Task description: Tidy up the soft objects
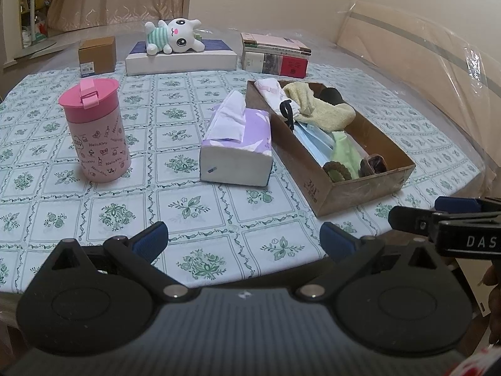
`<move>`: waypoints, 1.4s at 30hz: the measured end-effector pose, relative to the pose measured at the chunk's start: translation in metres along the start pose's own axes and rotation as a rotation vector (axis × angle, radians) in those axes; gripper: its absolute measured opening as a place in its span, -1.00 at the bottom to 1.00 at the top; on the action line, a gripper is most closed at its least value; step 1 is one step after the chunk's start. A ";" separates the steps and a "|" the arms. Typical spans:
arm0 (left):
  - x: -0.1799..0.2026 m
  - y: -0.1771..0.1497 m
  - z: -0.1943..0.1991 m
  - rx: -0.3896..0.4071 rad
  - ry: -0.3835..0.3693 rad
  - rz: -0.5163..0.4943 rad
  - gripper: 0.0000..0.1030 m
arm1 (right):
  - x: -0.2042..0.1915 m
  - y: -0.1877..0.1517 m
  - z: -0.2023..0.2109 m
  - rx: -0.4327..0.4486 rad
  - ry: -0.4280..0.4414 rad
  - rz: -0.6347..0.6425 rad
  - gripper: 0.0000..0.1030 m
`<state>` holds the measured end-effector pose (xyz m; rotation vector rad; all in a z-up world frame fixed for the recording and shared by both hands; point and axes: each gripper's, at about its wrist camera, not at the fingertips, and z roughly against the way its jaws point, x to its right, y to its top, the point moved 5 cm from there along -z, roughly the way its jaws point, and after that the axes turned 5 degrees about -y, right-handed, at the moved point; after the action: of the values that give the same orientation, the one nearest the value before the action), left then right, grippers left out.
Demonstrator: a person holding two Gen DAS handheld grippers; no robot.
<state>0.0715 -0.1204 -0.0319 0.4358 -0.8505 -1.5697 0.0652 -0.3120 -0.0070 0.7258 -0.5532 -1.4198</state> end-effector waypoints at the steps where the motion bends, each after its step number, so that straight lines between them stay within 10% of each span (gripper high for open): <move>1: 0.000 0.000 0.000 0.001 0.000 0.000 0.98 | 0.000 0.000 0.000 0.000 0.001 0.001 0.79; 42: 0.001 0.002 -0.002 0.003 -0.004 -0.001 0.98 | 0.000 0.001 -0.003 -0.004 0.001 0.001 0.79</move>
<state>0.0741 -0.1214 -0.0312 0.4357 -0.8553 -1.5711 0.0680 -0.3114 -0.0082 0.7234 -0.5499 -1.4193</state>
